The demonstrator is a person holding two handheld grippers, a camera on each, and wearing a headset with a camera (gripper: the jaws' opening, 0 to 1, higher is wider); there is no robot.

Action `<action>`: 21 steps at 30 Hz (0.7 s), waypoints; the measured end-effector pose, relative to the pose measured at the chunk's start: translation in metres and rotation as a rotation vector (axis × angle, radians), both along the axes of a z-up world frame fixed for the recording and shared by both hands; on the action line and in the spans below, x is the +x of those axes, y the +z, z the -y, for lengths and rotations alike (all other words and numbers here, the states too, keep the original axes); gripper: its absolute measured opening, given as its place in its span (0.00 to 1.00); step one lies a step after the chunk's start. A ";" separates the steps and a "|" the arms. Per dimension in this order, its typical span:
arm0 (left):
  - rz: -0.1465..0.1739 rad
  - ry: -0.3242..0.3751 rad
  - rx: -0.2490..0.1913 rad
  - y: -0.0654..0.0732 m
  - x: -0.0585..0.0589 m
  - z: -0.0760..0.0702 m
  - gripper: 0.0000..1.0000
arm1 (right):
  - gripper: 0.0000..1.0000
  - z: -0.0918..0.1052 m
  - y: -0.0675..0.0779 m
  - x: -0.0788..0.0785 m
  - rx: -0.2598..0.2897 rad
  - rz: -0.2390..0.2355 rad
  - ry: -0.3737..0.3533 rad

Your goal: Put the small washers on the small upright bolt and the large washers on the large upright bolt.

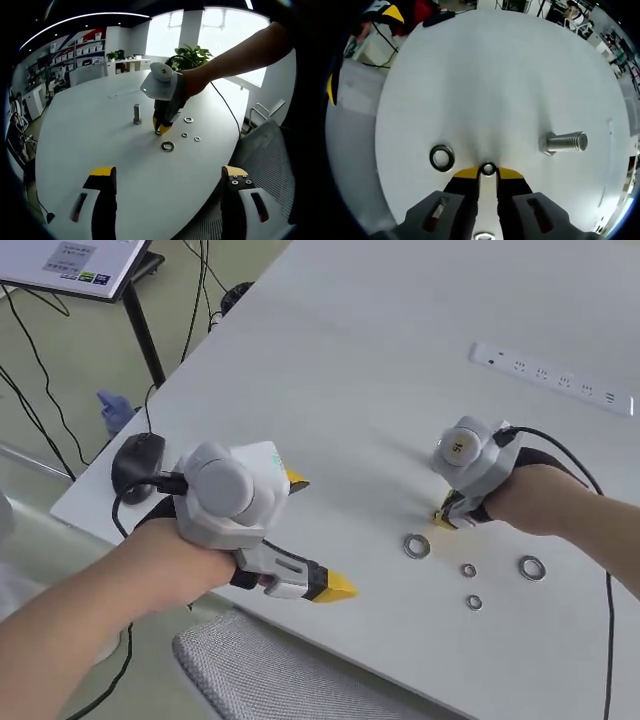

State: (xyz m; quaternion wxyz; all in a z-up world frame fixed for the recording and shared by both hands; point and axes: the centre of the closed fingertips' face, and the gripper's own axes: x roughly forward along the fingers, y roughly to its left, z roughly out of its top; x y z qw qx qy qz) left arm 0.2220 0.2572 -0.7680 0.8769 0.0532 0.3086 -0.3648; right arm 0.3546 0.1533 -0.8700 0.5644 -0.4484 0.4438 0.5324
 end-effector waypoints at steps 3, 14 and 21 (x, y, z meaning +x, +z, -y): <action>0.001 -0.001 -0.004 0.000 -0.001 0.001 0.86 | 0.13 0.000 0.001 0.002 0.010 -0.010 -0.020; -0.008 -0.008 -0.001 -0.001 -0.005 0.002 0.84 | 0.12 0.004 0.002 0.000 0.017 -0.014 -0.028; -0.002 -0.004 -0.008 0.002 -0.001 0.001 0.83 | 0.12 0.024 0.015 0.005 0.037 -0.015 -0.086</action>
